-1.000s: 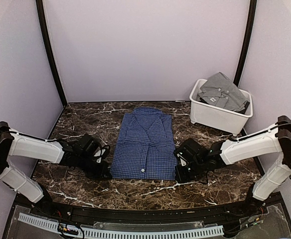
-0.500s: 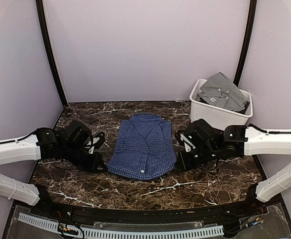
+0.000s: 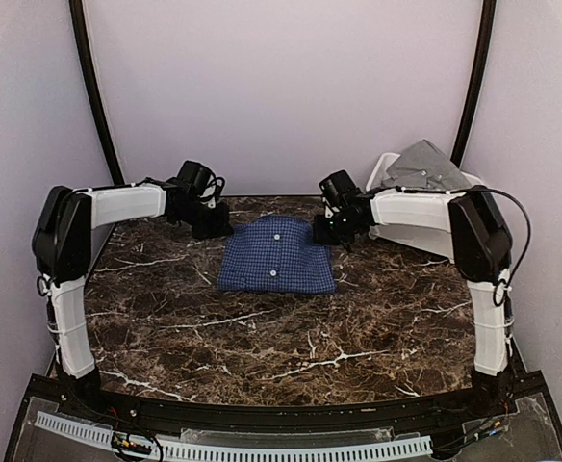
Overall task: Fold and stack the long sleeve shirts
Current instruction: Move the 2/3-rectangle-folded shirt to the center of the board.
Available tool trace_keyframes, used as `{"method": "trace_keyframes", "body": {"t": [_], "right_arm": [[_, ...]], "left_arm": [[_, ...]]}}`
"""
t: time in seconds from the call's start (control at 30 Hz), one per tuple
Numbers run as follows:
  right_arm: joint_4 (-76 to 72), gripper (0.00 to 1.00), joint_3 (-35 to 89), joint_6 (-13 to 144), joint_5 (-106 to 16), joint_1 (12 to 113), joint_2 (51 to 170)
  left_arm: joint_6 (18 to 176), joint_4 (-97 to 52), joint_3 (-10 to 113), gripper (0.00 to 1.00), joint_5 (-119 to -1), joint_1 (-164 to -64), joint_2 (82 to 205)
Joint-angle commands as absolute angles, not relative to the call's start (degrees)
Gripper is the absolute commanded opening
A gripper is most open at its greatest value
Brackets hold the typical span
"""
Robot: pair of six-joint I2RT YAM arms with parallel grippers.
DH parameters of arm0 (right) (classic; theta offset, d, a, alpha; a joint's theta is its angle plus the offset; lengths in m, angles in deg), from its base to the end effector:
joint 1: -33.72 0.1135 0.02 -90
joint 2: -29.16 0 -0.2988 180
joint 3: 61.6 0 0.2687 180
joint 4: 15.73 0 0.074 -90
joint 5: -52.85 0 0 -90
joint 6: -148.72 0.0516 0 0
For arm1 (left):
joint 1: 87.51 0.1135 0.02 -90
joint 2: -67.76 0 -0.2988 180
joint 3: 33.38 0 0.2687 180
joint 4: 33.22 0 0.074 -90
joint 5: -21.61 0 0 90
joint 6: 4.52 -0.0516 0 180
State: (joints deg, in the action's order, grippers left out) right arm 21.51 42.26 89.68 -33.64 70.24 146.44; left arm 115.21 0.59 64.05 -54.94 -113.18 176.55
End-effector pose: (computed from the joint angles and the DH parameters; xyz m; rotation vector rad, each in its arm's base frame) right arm 0.4020 0.2937 0.2196 -0.0940 2.5020 0.4333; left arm 0.4159 -0.2132 0.2554 0.0324 2.4581 -0.7272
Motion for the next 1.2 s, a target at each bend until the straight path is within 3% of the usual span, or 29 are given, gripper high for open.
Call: {"method": "trace_keyframes", "body": {"t": [0.0,0.13,0.3,0.53,0.73,0.9,1.17], "right_arm": [[22.6,0.00,56.1,87.0,-30.2,68.1,160.8],[25.8,0.00,60.8,85.9,-29.9,67.7,167.0],[21.1,0.00,47.1,87.2,-31.5,68.8,159.2],[15.4,0.00,24.1,91.6,-32.8,76.1,142.2],[17.2,0.00,15.4,96.2,-28.4,82.4,127.3],[17.4,0.00,13.7,96.8,-23.8,82.6,122.0],[16.2,0.00,15.4,95.2,-21.2,81.3,122.3]], "left_arm": [[114.1,-3.1,75.5,0.00,-53.6,-110.3,191.3],[114.8,-3.4,80.3,0.00,-52.0,-109.6,199.7],[117.2,-8.0,69.9,0.00,-50.1,-110.4,195.2],[125.3,-16.8,38.5,0.00,-51.9,-116.1,170.9],[130.3,-14.5,23.6,0.00,-56.7,-120.6,150.2],[129.4,-11.6,22.5,0.00,-58.4,-120.7,144.0],[125.7,-9.7,29.9,0.00,-59.2,-120.6,147.3]]}}
